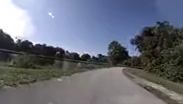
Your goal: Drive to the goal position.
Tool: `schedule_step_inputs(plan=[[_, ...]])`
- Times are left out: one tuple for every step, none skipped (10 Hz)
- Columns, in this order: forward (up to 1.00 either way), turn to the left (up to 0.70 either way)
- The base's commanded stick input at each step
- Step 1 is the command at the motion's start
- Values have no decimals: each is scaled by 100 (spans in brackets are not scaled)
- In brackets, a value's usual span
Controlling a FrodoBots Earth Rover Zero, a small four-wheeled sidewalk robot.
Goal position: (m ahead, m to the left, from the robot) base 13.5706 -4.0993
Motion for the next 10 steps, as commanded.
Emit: schedule_step_inputs(plan=[[85, 0], [85, 0], [85, 0], [85, 0], [85, 0], [85, 0], [85, 0], [85, 0], [85, 0], [85, 0]])
